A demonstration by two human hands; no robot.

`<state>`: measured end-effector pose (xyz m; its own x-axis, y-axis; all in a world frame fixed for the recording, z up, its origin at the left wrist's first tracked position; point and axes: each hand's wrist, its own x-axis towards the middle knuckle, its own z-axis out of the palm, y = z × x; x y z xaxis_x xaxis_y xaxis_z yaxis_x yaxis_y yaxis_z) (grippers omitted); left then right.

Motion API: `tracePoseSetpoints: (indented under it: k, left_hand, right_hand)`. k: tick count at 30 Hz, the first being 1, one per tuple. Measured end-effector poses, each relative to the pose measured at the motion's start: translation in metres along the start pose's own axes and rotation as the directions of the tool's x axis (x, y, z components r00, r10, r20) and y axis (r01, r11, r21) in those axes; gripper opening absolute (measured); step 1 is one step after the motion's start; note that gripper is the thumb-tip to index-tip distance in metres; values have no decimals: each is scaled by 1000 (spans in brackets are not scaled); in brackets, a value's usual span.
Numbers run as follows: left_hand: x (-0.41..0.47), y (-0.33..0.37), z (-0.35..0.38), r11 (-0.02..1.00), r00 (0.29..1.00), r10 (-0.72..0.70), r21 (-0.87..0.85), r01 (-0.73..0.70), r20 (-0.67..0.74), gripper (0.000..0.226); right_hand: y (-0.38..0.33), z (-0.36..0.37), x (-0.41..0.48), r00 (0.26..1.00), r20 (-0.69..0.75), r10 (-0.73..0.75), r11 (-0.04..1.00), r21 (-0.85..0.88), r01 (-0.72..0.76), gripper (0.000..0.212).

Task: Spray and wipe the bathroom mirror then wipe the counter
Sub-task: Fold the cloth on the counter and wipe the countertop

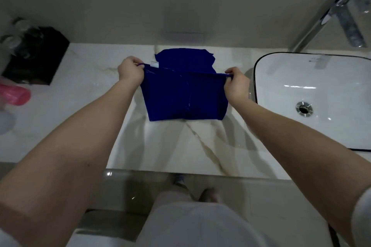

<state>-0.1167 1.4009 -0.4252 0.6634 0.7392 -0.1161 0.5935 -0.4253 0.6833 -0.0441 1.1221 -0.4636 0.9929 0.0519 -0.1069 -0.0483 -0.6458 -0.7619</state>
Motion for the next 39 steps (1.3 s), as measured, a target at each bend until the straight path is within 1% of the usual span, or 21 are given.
tracePoseSetpoints:
  k: [3, 6, 8, 10, 11, 13, 15, 17, 21, 24, 28, 29, 31, 33, 34, 36, 37, 39]
  left_hand:
    - [41, 10, 22, 1000, 999, 2, -10, -3, -38, 18]
    - [84, 9, 47, 1000, 1000, -9, -20, 9, -3, 16]
    - [114, 3, 65, 998, 999, -37, -50, 37, -11, 15]
    - [141, -4, 82, 997, 998, -58, -45, 57, -27, 18]
    - [154, -7, 90, 999, 999, -45, -14, 45, -25, 20]
    - [174, -14, 103, 999, 1000, 8, 41, -8, 1, 25]
    - [191, -21, 116, 997, 996, 69, 42, -71, 51, 26]
    - [203, -26, 129, 993, 992, 108, 47, -111, 70, 24]
    - [220, -35, 148, 994, 991, 87, 56, -93, 102, 23]
    - [222, -47, 151, 991, 994, 58, 114, -69, 97, 26]
    - [210, -59, 149, 986, 995, 44, 155, -57, 87, 29]
    - [203, -59, 147, 983, 995, 42, 174, -57, 87, 29]
    - [183, -57, 142, 978, 995, 49, 200, -65, 86, 28]
    - [153, -55, 137, 975, 988, 103, 184, -122, 111, 27]
    - [134, -56, 134, 972, 980, 150, 161, -171, 133, 26]
    - [94, -65, 131, 949, 947, 265, 128, -290, 180, 24]
    - [73, -72, 130, 918, 922, 333, 154, -365, 197, 23]
    - [33, -90, 129, 802, 850, 477, 285, -525, 223, 21]
  right_hand:
    - [-8, 20, 40, 995, -62, 77, 997, 35, -75, 35]
    - [-9, 45, 81, 976, -125, 180, 981, 96, -169, 33]
    - [-8, 65, 107, 967, -150, 204, 976, 106, -189, 31]
    - [-8, 85, 131, 965, -157, 210, 974, 115, -194, 30]
    - [-8, 95, 142, 965, -161, 208, 975, 113, -192, 29]
    - [-5, 111, 160, 966, -172, 191, 980, 89, -178, 28]
    - [0, 125, 174, 971, -182, 154, 988, 52, -147, 26]
    - [7, 133, 185, 970, -200, 139, 990, 26, -136, 25]
    - [21, 140, 204, 957, -245, 157, 987, -1, -162, 25]
    - [25, 146, 204, 973, -184, 138, 988, -43, -149, 37]
    - [25, 145, 184, 995, -93, 27, 987, -155, -41, 60]
    - [24, 143, 177, 995, -91, 26, 984, -171, -41, 65]
    - [20, 136, 161, 993, -96, 70, 988, -132, -82, 70]
    - [18, 131, 138, 990, -83, 115, 990, -77, -121, 70]
    - [19, 129, 122, 991, -69, 112, 990, -80, -118, 68]
    - [25, 126, 89, 998, -35, 48, 990, -131, -52, 62]
    - [31, 126, 72, 1000, -16, 6, 989, -146, -8, 59]
    - [45, 123, 42, 999, 27, -24, 988, -150, 27, 54]
